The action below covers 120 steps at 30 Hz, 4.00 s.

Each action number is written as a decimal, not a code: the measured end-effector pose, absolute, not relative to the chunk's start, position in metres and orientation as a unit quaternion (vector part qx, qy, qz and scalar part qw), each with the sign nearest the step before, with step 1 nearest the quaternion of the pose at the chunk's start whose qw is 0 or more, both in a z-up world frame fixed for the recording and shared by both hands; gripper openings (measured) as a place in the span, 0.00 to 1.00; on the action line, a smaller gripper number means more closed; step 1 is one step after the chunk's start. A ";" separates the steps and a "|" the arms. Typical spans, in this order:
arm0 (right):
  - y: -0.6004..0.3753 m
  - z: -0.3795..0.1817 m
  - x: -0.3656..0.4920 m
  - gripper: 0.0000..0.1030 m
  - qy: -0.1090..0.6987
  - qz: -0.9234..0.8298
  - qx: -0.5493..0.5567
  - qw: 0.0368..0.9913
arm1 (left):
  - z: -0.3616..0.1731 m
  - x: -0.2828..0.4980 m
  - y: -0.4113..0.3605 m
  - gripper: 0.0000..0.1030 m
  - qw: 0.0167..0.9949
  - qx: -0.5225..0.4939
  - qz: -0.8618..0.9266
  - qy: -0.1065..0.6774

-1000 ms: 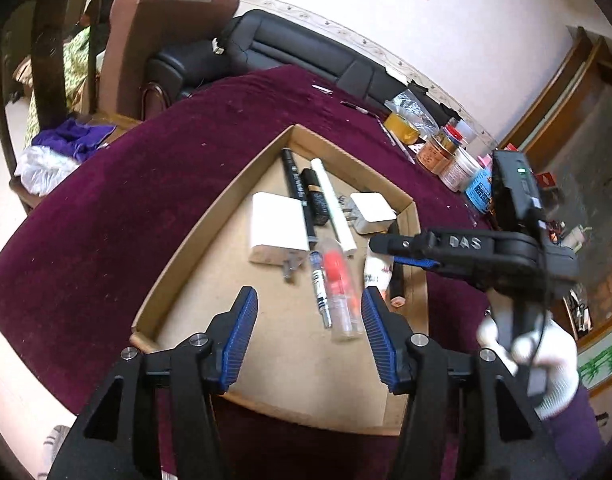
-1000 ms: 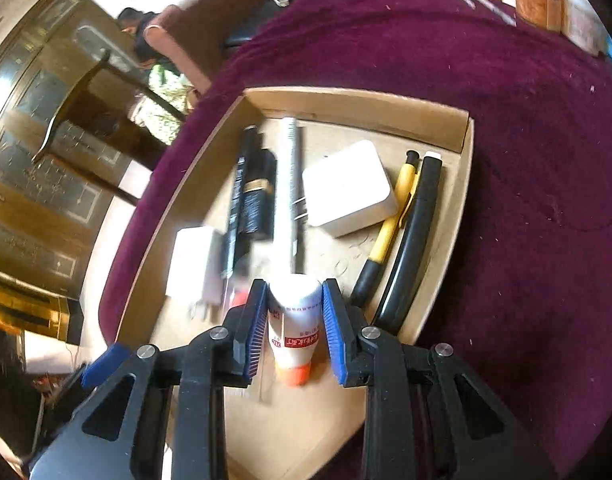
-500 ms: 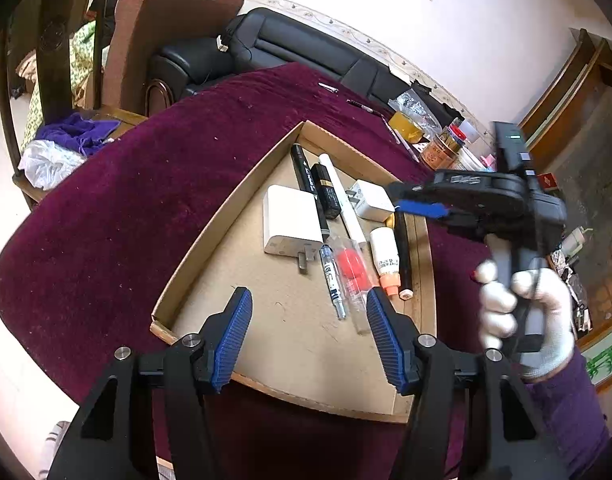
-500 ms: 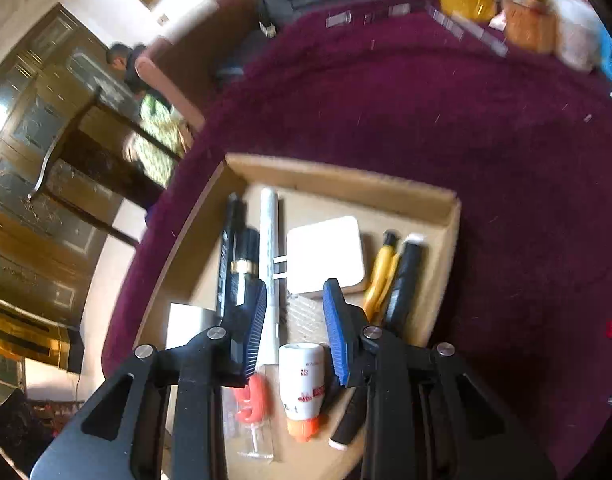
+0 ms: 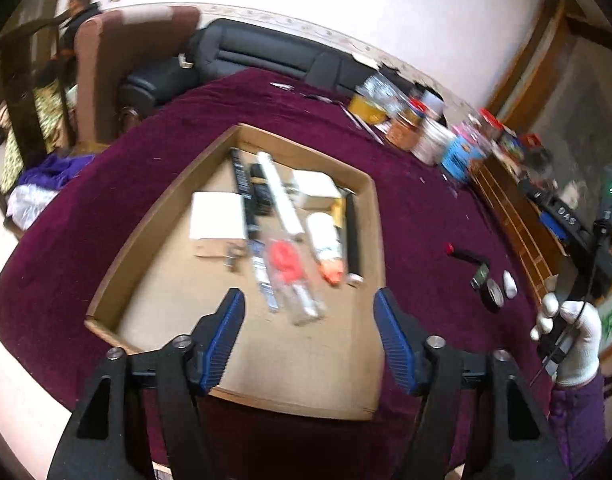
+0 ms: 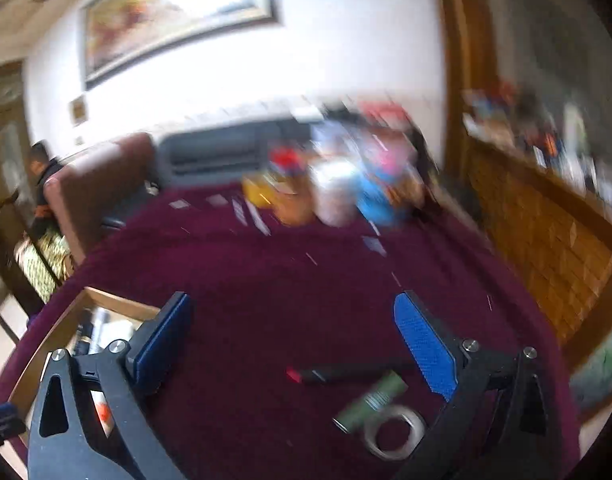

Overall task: Organize rigid objects
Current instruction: 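Move the right tool toward the tape roll on the table, then grasp the green lighter with the left tool, then carry the held tape roll and green lighter over the cardboard box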

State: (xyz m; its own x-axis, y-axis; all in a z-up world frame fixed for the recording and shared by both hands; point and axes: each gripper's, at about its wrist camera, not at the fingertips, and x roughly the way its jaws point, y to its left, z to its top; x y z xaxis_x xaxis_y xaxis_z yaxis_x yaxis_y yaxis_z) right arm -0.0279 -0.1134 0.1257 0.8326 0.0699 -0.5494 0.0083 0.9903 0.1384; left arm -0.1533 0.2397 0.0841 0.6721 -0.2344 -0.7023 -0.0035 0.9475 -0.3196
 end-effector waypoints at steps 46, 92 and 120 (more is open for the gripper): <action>-0.268 0.016 -0.080 0.10 0.493 0.010 0.152 0.857 | 0.060 -0.075 -0.013 0.60 0.850 0.026 -0.245 0.466; -0.214 0.039 -0.093 0.09 0.446 0.031 0.091 0.890 | 0.068 -0.082 0.025 0.16 0.859 -0.052 -0.263 0.436; 0.057 0.071 -0.089 0.09 0.464 0.272 -0.001 0.843 | 0.037 -0.140 0.292 0.16 0.870 -0.201 -0.040 0.449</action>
State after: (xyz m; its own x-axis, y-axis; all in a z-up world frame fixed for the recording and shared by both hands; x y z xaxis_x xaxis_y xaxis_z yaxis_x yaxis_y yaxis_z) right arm -0.0886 0.0570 0.0707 0.4217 0.4576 -0.7828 -0.4598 0.8520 0.2503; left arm -0.1402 0.2923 0.0371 0.5930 -0.2493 -0.7657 -0.1116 0.9163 -0.3847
